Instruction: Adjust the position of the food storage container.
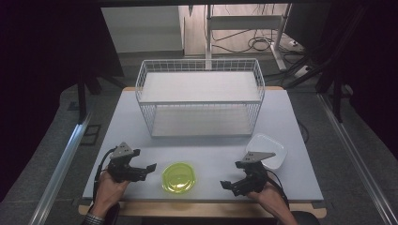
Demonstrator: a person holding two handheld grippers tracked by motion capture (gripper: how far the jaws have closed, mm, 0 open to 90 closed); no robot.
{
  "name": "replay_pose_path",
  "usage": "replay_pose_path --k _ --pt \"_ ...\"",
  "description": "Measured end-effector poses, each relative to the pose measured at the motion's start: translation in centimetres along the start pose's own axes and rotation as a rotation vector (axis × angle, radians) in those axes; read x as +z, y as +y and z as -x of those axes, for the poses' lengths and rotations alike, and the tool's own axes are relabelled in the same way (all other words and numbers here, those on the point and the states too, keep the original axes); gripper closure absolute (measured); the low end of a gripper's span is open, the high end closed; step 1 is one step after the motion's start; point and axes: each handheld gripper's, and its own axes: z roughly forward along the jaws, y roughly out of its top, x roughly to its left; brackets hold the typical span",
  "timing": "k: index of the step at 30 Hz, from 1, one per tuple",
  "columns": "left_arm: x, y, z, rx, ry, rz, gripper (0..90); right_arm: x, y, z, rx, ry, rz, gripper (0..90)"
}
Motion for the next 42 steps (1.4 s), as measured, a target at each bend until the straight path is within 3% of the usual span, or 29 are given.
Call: replay_pose_path --k 3,8,15,22,30,33,34,39,42 --pt "0.1 -0.1 0.0 0.004 -0.001 -0.008 6.6 0.1 0.0 0.0 -0.020 -0.010 -0.023 0.0" --pt "0.4 0.0 0.5 0.049 -0.007 -0.021 4.6 0.1 0.0 0.3 -0.001 -0.051 -0.027 3.8" --pt "-0.1 0.3 1.0 0.073 -0.012 0.004 11.2 -0.2 0.0 0.8 0.025 -0.071 -0.006 8.1" --pt "-1.3 1.4 2.9 0.118 -0.072 0.053 22.3 -0.2 -0.1 1.0 0.025 -0.082 0.002 9.9" --pt "-1.8 2.7 6.6 0.163 -0.143 0.066 46.6 -0.2 0.0 0.6 -0.002 -0.089 0.016 11.6" --pt "-1.5 2.9 7.6 0.178 -0.166 0.051 57.5 -0.2 0.0 0.5 -0.003 -0.090 0.019 12.3" --pt "-1.0 3.0 8.6 0.192 -0.193 0.032 62.5 -0.2 0.0 0.5 -0.009 -0.094 0.017 12.4" --pt "-0.1 3.2 10.6 0.227 -0.260 0.018 83.1 0.0 0.0 0.3 -0.019 -0.091 0.008 13.3" --pt "0.3 3.3 11.5 0.237 -0.281 0.011 89.9 0.2 0.0 0.2 -0.026 -0.090 -0.005 13.7"
